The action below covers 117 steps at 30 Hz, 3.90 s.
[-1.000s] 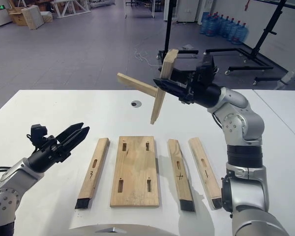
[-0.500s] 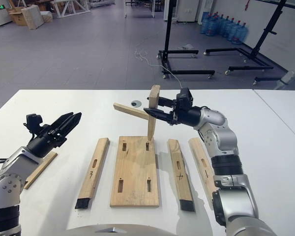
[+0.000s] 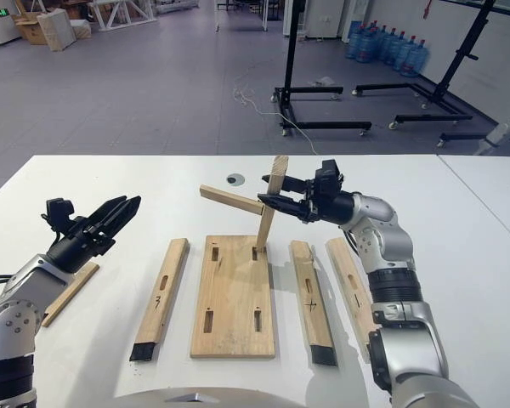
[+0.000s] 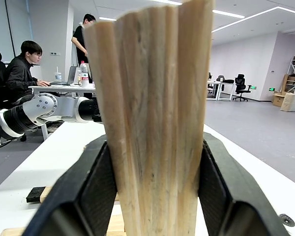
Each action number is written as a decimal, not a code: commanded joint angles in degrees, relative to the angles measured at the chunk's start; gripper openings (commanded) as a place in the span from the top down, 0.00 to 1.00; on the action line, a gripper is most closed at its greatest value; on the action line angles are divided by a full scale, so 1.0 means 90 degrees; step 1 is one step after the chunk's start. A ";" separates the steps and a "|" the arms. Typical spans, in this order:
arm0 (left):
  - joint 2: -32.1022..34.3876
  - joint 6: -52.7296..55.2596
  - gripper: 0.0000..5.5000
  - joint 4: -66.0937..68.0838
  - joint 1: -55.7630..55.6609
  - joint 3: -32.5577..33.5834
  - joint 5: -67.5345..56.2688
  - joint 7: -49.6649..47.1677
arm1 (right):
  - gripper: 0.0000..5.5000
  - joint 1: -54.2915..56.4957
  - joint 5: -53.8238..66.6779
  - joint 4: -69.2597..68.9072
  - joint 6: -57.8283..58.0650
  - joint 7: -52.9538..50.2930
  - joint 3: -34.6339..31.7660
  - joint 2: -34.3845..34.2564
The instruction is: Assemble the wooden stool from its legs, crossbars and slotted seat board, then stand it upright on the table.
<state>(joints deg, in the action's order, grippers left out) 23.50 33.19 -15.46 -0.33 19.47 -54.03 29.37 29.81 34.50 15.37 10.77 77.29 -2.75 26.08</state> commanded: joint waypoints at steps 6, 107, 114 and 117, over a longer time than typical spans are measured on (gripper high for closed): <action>-0.0055 0.0009 0.33 -0.0186 0.0196 -0.0005 -0.0117 0.0269 | 0.62 0.0163 -0.0199 -0.0096 -0.0015 0.0279 0.0305 -0.0053; -0.0721 -0.0895 0.33 -0.1905 0.2143 -0.1890 0.2220 -0.0089 | 0.26 -0.3416 -0.1217 -0.4328 0.2984 -0.7308 -0.1159 -0.0016; -0.1116 -0.1280 0.33 -0.2015 0.2539 -0.2278 0.2527 -0.0454 | 0.26 -0.4528 -0.1184 -0.5005 0.4498 -0.7149 -0.1483 0.0614; -0.1136 -0.1304 0.33 -0.2068 0.2632 -0.2349 0.2542 -0.0503 | 0.26 -0.4750 -0.1049 -0.5151 0.5245 -0.7177 -0.1537 0.0557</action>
<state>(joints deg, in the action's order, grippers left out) 13.26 21.91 -33.18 22.80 -1.28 -31.91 25.47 -12.14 23.88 -29.47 53.62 12.84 -16.05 31.00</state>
